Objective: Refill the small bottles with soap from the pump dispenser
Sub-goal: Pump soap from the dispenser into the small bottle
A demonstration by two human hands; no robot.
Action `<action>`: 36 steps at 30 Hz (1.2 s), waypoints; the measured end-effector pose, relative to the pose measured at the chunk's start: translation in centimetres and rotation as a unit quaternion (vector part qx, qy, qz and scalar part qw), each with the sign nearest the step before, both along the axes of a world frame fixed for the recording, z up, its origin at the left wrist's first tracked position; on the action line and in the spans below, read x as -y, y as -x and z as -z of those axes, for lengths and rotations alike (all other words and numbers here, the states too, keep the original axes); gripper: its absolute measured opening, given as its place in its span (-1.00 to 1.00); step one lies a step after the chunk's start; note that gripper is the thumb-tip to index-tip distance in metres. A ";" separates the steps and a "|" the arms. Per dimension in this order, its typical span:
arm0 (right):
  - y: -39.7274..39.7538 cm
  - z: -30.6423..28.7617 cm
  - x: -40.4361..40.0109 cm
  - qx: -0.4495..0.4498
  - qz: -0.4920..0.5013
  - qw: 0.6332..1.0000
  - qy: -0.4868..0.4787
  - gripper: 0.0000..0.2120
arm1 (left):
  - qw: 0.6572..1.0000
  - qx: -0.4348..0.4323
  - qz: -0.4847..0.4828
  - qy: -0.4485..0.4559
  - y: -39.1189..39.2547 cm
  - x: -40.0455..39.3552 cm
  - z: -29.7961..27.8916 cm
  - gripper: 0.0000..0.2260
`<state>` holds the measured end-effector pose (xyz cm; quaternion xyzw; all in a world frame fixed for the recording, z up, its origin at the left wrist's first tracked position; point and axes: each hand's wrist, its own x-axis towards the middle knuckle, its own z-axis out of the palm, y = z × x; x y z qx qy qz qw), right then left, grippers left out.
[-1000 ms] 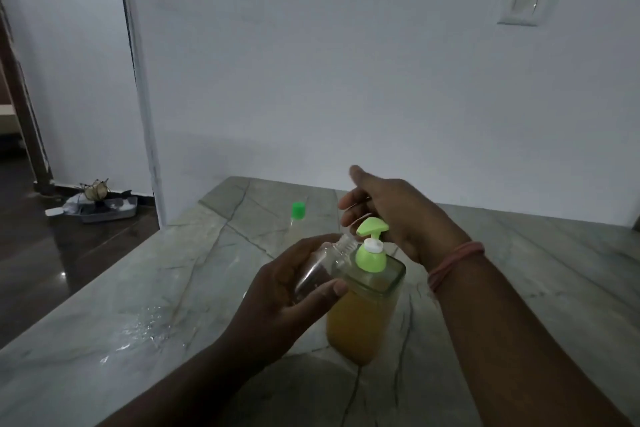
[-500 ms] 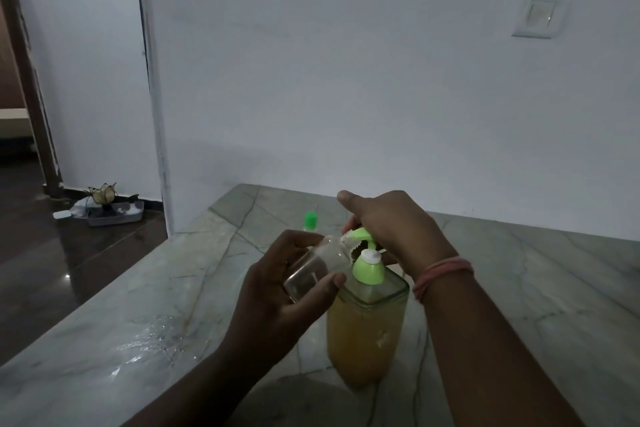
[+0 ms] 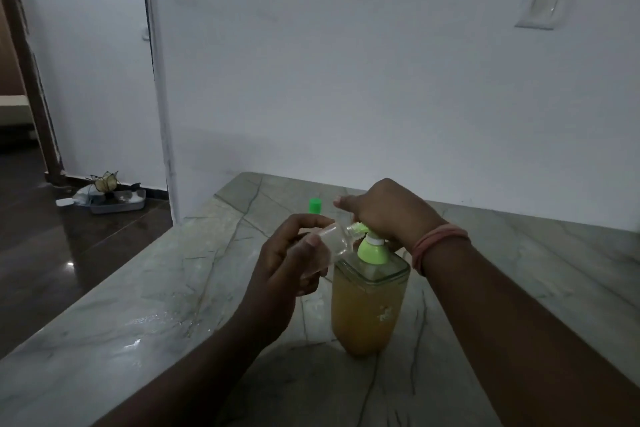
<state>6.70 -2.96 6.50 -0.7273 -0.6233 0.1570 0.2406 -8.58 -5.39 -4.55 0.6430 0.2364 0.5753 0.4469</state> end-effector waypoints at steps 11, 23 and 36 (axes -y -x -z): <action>0.7 -1.5 2.4 0.054 -0.029 0.995 0.083 -0.52 | 0.999 0.024 0.026 -0.003 0.2 0.2 0.2 -0.71; 1.6 -2.0 3.1 0.111 -0.026 0.988 0.101 -0.54 | 0.997 0.008 0.071 0.038 0.5 0.3 0.7 -0.74; 1.3 -2.1 3.3 0.130 -0.026 0.987 0.096 -0.48 | 0.998 -0.034 -0.046 -0.028 -0.2 1.3 0.6 -0.58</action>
